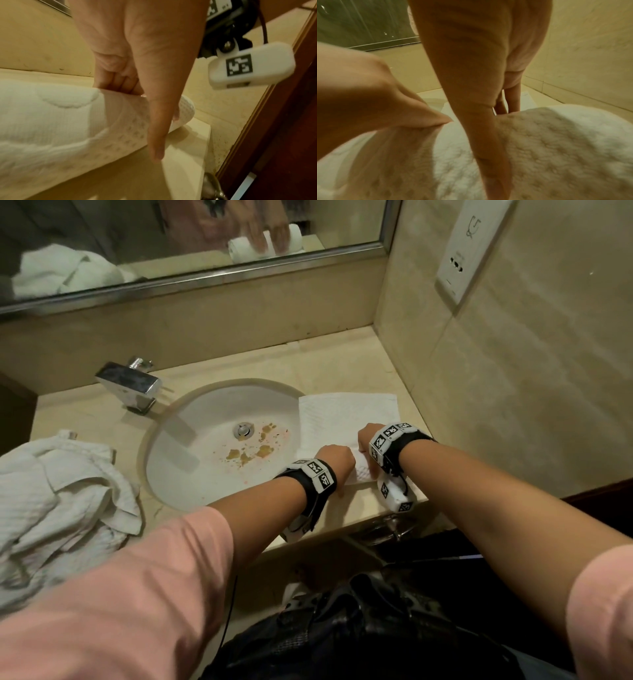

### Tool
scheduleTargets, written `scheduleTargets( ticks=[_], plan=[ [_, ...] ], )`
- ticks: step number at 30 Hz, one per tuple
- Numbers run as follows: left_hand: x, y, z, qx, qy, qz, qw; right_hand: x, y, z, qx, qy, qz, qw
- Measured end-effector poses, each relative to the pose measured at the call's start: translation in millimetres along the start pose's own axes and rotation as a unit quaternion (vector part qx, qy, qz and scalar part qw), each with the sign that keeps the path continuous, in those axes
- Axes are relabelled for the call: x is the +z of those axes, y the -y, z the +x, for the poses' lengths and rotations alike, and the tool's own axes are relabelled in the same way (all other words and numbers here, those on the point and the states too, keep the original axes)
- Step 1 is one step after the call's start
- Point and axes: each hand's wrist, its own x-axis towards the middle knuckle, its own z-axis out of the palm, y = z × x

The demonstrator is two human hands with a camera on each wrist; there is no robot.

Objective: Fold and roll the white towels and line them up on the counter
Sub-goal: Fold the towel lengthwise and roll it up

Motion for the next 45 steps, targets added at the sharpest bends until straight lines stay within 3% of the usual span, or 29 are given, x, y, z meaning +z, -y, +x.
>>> scheduleTargets(
  ticks=[6,12,23,30,34,40,45],
  plan=[
    [0.0,4.8,10.8,-0.007,-0.022,-0.009,1.000,-5.9,-3.1,27.1,-0.004,0.049,0.040,0.998],
    [-9.6,15.2,24.0,0.005,0.011,-0.019,1.000,8.1,-14.2,22.8,-0.026,0.024,-0.008,0.999],
    [-25.0,38.5,53.4,-0.018,0.068,-0.108,0.992,52.3,-12.2,1.3,-0.039,-0.125,-0.029,0.991],
    [-30.8,57.4,65.0,-0.012,0.117,-0.163,0.979,82.8,-19.4,-6.6,-0.089,-0.294,-0.059,0.950],
    [-28.1,61.2,71.8,-0.009,0.123,-0.177,0.976,81.8,-27.4,1.3,-0.139,-0.338,-0.057,0.929],
    [-22.0,65.2,75.6,0.004,0.111,-0.190,0.976,67.2,-18.7,16.3,-0.118,-0.267,-0.030,0.956],
    [-14.6,62.8,71.9,0.018,0.018,-0.175,0.984,34.2,-12.4,12.7,-0.055,-0.138,-0.066,0.987]
  ],
)
